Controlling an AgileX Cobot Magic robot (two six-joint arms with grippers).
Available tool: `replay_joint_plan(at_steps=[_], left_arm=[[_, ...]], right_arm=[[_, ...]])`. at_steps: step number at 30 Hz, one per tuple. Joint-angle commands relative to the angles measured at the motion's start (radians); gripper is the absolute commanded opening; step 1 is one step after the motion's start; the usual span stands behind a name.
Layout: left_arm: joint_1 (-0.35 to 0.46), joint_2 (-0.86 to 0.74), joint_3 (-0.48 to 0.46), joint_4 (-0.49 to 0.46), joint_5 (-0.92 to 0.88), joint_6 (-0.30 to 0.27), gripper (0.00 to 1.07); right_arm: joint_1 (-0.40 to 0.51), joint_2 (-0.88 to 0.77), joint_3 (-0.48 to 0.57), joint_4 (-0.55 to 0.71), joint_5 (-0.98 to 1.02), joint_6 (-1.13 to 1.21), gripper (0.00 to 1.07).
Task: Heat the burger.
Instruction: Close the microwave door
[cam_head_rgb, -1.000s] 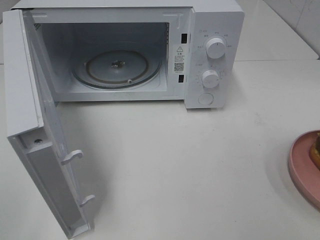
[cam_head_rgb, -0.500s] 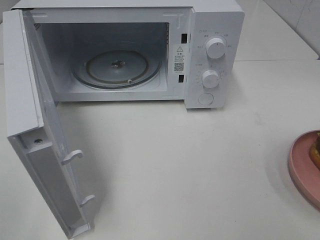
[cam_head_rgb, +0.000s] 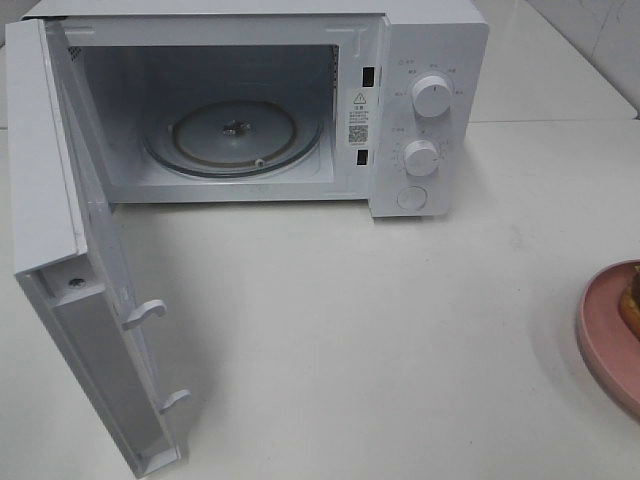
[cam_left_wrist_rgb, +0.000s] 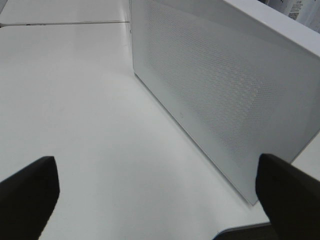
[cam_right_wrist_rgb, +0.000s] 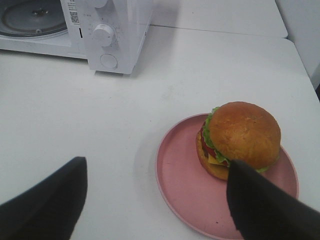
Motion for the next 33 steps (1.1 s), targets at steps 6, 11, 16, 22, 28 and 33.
replay_joint_plan(at_steps=[6, 11, 16, 22, 28, 33], left_arm=[[0.002, -0.016, 0.000, 0.007, -0.013, 0.002, 1.00], [0.002, -0.015, -0.018, 0.040, -0.041, 0.002, 0.96], [0.002, 0.042, -0.027, 0.048, -0.143, -0.085, 0.78], [0.002, 0.145, -0.024, 0.068, -0.232, -0.096, 0.54], [0.002, 0.328, 0.000, 0.073, -0.335, -0.081, 0.13], [0.002, 0.422, 0.061, 0.068, -0.489, -0.034, 0.00]], right_arm=[[-0.007, -0.027, 0.003, 0.000, -0.002, 0.000, 0.76], [-0.007, -0.027, 0.003, 0.000, -0.002, 0.000, 0.76], [-0.007, -0.027, 0.003, 0.000, -0.002, 0.000, 0.76], [-0.007, -0.027, 0.003, 0.000, -0.002, 0.000, 0.76], [-0.007, -0.027, 0.003, 0.000, -0.002, 0.000, 0.76], [-0.007, -0.027, 0.003, 0.000, -0.002, 0.000, 0.76]])
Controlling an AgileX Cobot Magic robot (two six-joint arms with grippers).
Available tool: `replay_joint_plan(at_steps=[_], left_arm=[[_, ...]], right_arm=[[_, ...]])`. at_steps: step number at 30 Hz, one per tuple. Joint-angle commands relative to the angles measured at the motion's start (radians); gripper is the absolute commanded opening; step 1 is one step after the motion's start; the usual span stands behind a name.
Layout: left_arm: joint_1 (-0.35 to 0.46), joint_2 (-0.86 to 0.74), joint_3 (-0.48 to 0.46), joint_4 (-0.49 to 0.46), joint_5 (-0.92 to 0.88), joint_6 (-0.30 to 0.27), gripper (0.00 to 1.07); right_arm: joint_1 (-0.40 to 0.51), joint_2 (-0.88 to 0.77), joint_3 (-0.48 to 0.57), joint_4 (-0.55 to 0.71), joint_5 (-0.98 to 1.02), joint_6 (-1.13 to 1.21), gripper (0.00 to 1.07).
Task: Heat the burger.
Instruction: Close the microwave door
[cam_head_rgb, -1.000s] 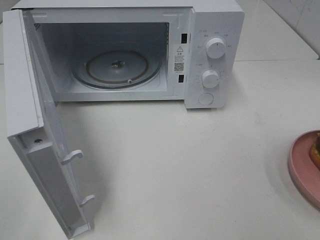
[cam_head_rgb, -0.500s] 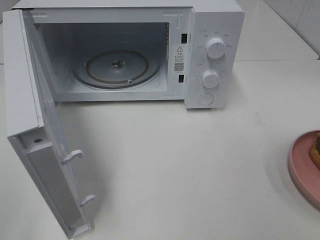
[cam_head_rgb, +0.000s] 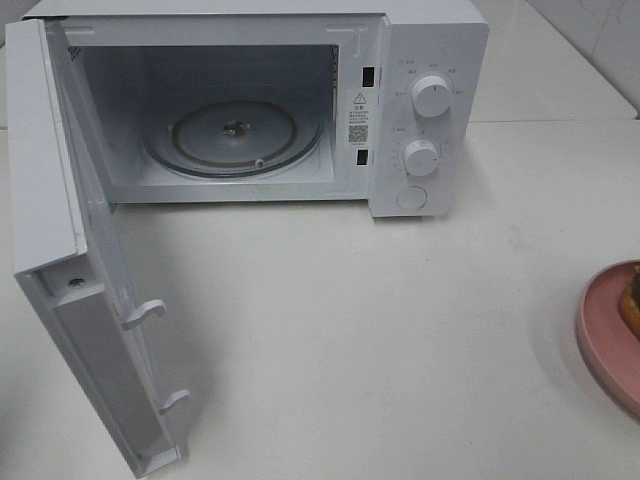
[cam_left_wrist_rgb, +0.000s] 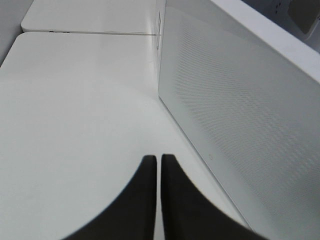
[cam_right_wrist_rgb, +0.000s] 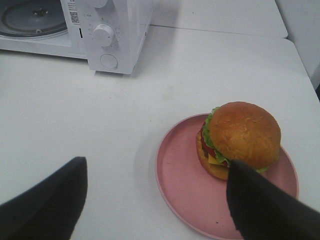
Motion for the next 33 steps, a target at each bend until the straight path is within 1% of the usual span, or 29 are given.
replay_joint_plan(at_steps=[1, 2, 5, 6, 7, 8, 9, 10, 12, 13, 14, 15, 18, 19, 20, 21, 22, 23, 24, 25, 26, 27, 28, 29, 30, 31, 32, 33], left_arm=[[0.002, 0.096, 0.072, -0.010, -0.226, 0.051, 0.00], [0.002, 0.135, 0.108, -0.014, -0.337, 0.073, 0.00], [0.002, 0.150, 0.126, -0.014, -0.384, 0.075, 0.00], [0.002, 0.184, 0.162, -0.014, -0.511, 0.075, 0.00], [0.002, 0.198, 0.176, -0.013, -0.563, 0.075, 0.00], [0.002, 0.198, 0.176, -0.013, -0.563, 0.075, 0.00], [0.002, 0.234, 0.206, -0.013, -0.679, 0.075, 0.00], [0.002, 0.234, 0.206, -0.013, -0.679, 0.075, 0.00], [0.002, 0.318, 0.256, -0.006, -0.901, 0.069, 0.00], [0.002, 0.318, 0.256, -0.006, -0.901, 0.069, 0.00], [0.002, 0.338, 0.262, 0.000, -0.936, 0.067, 0.00], [0.002, 0.391, 0.265, 0.014, -0.998, 0.067, 0.00], [0.002, 0.412, 0.265, 0.025, -1.029, 0.067, 0.00], [0.002, 0.467, 0.265, 0.052, -1.100, 0.063, 0.00], [0.002, 0.519, 0.265, 0.093, -1.168, 0.042, 0.00], [0.002, 0.519, 0.265, 0.093, -1.168, 0.042, 0.00], [0.001, 0.538, 0.265, 0.113, -1.196, 0.017, 0.00], [0.001, 0.581, 0.265, 0.178, -1.252, -0.041, 0.00], [0.001, 0.581, 0.265, 0.178, -1.252, -0.041, 0.00], [0.000, 0.605, 0.265, 0.210, -1.280, -0.083, 0.00], [0.000, 0.653, 0.265, 0.279, -1.325, -0.157, 0.00], [0.000, 0.653, 0.265, 0.279, -1.325, -0.157, 0.00], [0.000, 0.699, 0.265, 0.341, -1.357, -0.210, 0.00], [0.000, 0.699, 0.265, 0.341, -1.357, -0.210, 0.00], [0.000, 0.725, 0.265, 0.374, -1.376, -0.230, 0.00], [0.000, 0.770, 0.265, 0.434, -1.424, -0.251, 0.00], [0.000, 0.770, 0.265, 0.434, -1.424, -0.251, 0.00], [0.000, 0.793, 0.265, 0.456, -1.459, -0.253, 0.00]], right_arm=[[-0.007, -0.027, 0.003, 0.000, -0.002, 0.000, 0.76], [-0.007, -0.027, 0.003, 0.000, -0.002, 0.000, 0.76], [-0.007, -0.027, 0.003, 0.000, -0.002, 0.000, 0.76], [-0.007, -0.027, 0.003, 0.000, -0.002, 0.000, 0.76], [-0.007, -0.027, 0.003, 0.000, -0.002, 0.000, 0.76], [-0.007, -0.027, 0.003, 0.000, -0.002, 0.000, 0.76], [-0.007, -0.027, 0.003, 0.000, -0.002, 0.000, 0.76], [-0.007, -0.027, 0.003, 0.000, -0.002, 0.000, 0.76], [-0.007, -0.027, 0.003, 0.000, -0.002, 0.000, 0.76], [-0.007, -0.027, 0.003, 0.000, -0.002, 0.000, 0.76], [-0.007, -0.027, 0.003, 0.000, -0.002, 0.000, 0.76], [-0.007, -0.027, 0.003, 0.000, -0.002, 0.000, 0.76], [-0.007, -0.027, 0.003, 0.000, -0.002, 0.000, 0.76], [-0.007, -0.027, 0.003, 0.000, -0.002, 0.000, 0.76], [-0.007, -0.027, 0.003, 0.000, -0.002, 0.000, 0.76], [-0.007, -0.027, 0.003, 0.000, -0.002, 0.000, 0.76], [-0.007, -0.027, 0.003, 0.000, -0.002, 0.000, 0.76], [-0.007, -0.027, 0.003, 0.000, -0.002, 0.000, 0.76], [-0.007, -0.027, 0.003, 0.000, -0.002, 0.000, 0.76], [-0.007, -0.027, 0.003, 0.000, -0.002, 0.000, 0.76], [-0.007, -0.027, 0.003, 0.000, -0.002, 0.000, 0.76], [-0.007, -0.027, 0.003, 0.000, -0.002, 0.000, 0.76], [-0.007, -0.027, 0.003, 0.000, -0.002, 0.000, 0.76], [-0.007, -0.027, 0.003, 0.000, -0.002, 0.000, 0.76], [-0.007, -0.027, 0.003, 0.000, -0.002, 0.000, 0.76], [-0.007, -0.027, 0.003, 0.000, -0.002, 0.000, 0.76], [-0.007, -0.027, 0.003, 0.000, -0.002, 0.000, 0.76], [-0.007, -0.027, 0.003, 0.000, -0.002, 0.000, 0.76]])
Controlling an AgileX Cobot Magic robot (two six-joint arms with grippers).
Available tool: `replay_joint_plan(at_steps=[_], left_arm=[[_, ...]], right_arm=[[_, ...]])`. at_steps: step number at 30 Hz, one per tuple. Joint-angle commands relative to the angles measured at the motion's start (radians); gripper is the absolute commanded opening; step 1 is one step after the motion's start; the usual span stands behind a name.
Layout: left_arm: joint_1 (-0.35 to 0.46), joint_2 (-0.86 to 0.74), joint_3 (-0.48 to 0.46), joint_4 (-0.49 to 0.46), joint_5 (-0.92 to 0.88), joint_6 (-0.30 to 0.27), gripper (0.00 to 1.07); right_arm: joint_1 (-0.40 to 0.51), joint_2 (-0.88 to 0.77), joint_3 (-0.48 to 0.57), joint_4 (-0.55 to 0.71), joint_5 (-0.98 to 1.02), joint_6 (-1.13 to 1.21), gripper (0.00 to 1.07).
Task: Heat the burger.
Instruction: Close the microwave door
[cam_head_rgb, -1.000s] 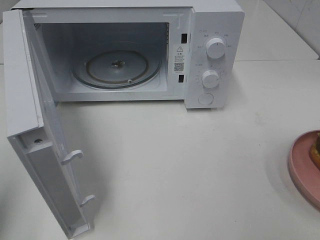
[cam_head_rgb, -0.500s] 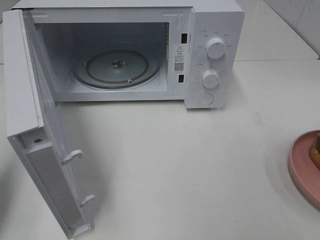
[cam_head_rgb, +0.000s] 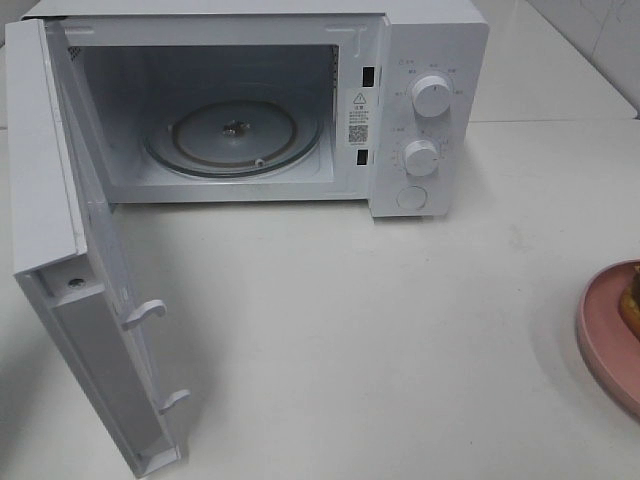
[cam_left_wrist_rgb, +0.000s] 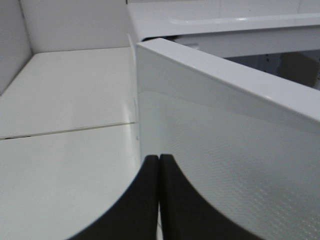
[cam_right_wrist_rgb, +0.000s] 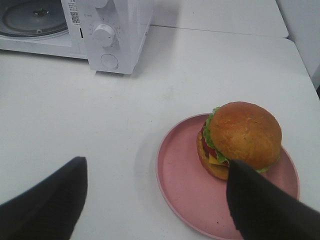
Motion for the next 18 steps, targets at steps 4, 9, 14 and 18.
replay_joint_plan(at_steps=[4, 9, 14, 18], left_arm=[[0.000, 0.158, -0.007, 0.145, -0.215, -0.061, 0.00], [-0.030, 0.241, -0.011, 0.143, -0.288, -0.063, 0.00], [-0.141, 0.301, -0.049, 0.089, -0.255, -0.057, 0.00], [-0.194, 0.344, -0.064, 0.014, -0.258, -0.037, 0.00]], right_arm=[[-0.007, -0.027, 0.003, 0.000, -0.001, 0.000, 0.76], [-0.007, -0.027, 0.003, 0.000, -0.001, 0.000, 0.76], [-0.007, -0.027, 0.003, 0.000, -0.001, 0.000, 0.76], [-0.007, -0.027, 0.003, 0.000, -0.001, 0.000, 0.76]])
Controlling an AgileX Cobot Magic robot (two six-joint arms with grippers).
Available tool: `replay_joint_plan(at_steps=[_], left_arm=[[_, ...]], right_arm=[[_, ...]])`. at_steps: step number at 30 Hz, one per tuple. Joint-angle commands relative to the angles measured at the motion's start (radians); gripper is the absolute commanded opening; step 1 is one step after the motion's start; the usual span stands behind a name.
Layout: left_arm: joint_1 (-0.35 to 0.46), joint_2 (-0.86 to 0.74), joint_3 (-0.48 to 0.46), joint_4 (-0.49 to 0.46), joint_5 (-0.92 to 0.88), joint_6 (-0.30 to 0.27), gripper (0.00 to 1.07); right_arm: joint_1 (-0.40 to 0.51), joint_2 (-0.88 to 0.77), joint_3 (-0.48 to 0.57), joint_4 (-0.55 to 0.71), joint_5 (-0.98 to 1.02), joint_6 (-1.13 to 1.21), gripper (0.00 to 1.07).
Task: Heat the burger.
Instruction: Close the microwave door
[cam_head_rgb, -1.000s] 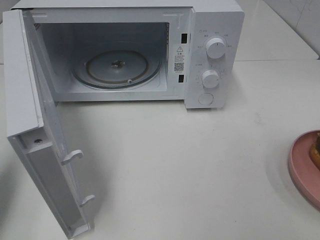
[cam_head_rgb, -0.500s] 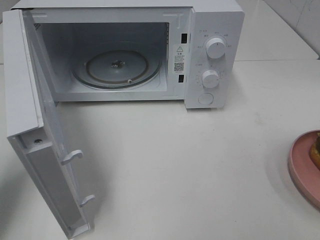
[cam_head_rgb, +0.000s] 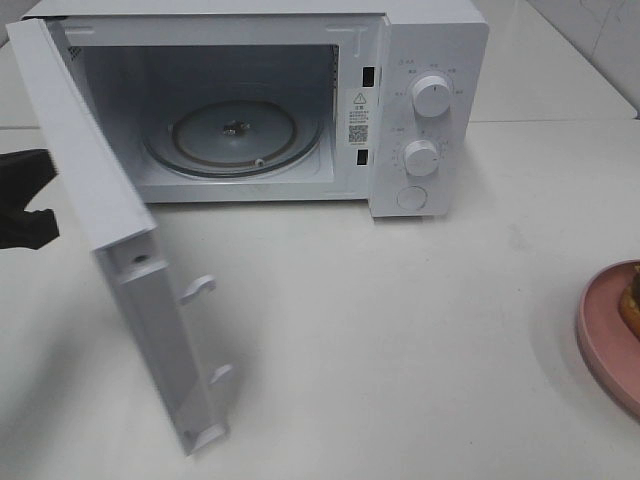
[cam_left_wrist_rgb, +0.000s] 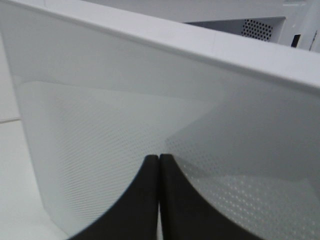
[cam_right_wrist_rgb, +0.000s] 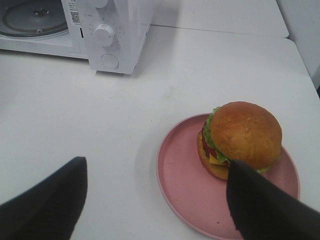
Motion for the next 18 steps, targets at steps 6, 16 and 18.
replay_joint_plan(at_steps=[6, 16, 18], left_arm=[[-0.163, 0.102, -0.054, -0.157, -0.013, 0.050, 0.00], [-0.329, 0.192, -0.165, -0.334, 0.021, 0.085, 0.00], [-0.342, 0.203, -0.175, -0.349, 0.021, 0.094, 0.00]], right_arm=[[-0.007, -0.027, 0.003, 0.000, -0.001, 0.000, 0.76], [-0.007, -0.027, 0.003, 0.000, -0.001, 0.000, 0.76], [-0.007, -0.027, 0.003, 0.000, -0.001, 0.000, 0.76]])
